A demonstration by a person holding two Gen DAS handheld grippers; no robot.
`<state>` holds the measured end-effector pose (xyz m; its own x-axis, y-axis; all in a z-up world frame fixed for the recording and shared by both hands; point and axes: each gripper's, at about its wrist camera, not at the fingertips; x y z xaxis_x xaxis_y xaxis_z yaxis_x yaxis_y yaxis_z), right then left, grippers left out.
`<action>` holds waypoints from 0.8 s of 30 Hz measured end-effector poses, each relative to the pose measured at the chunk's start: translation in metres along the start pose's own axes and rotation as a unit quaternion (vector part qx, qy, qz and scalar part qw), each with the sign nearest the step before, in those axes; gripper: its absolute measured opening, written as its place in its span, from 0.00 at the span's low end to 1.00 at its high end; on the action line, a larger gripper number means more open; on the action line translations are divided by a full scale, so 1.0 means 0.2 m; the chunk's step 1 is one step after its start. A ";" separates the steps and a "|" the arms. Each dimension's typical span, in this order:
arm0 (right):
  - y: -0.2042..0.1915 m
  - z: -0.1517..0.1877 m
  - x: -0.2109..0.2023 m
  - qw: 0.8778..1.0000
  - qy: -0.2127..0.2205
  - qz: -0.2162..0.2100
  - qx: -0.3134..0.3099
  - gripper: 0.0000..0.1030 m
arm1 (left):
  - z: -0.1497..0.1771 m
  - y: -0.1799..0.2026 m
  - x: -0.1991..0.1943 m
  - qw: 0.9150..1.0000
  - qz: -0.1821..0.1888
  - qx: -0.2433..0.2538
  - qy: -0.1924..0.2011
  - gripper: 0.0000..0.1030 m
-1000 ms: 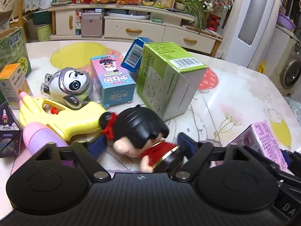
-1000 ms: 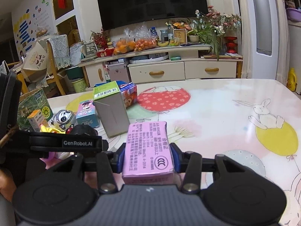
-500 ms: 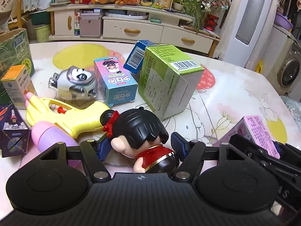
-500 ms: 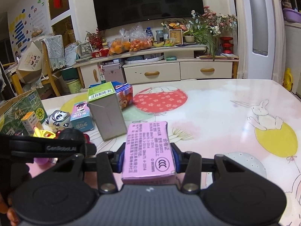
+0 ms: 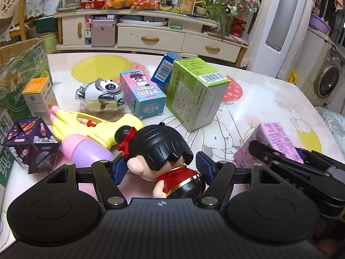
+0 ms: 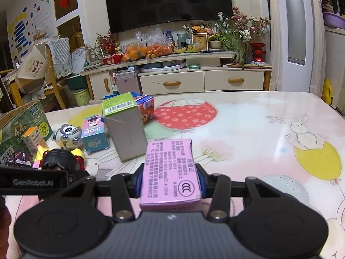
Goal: Organize rigid objects
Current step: 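Carry the doll in the left tool while the right tool carries the carton to the cardboard box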
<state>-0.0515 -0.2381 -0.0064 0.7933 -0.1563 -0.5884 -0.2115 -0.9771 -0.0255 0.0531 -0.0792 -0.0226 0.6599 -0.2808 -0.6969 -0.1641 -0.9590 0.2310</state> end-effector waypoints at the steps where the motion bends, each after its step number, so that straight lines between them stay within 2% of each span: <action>1: -0.01 0.00 0.00 1.000 -0.001 0.000 -0.002 0.43 | 0.00 0.00 -0.01 1.000 0.000 0.000 0.002 0.80; 11: -0.18 -0.07 -0.01 0.999 0.005 -0.014 -0.029 0.43 | -0.04 -0.07 -0.09 1.000 0.010 -0.016 0.019 0.80; 24: -0.47 -0.18 -0.08 0.997 0.024 -0.031 -0.073 0.43 | -0.05 -0.16 -0.26 0.997 0.005 -0.026 0.068 0.81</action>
<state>-0.0237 -0.1481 0.0336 0.8289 -0.0982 -0.5508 -0.0787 -0.9951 0.0591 0.0325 -0.0331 0.0128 0.7520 -0.2785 -0.5974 -0.1352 -0.9523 0.2737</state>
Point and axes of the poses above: each gripper's, at about its wrist camera, not at the fingertips, and x roughly the way its jaws point, y to its right, z to its underside, and after that the axes turned 8 degrees about -x, right-handed
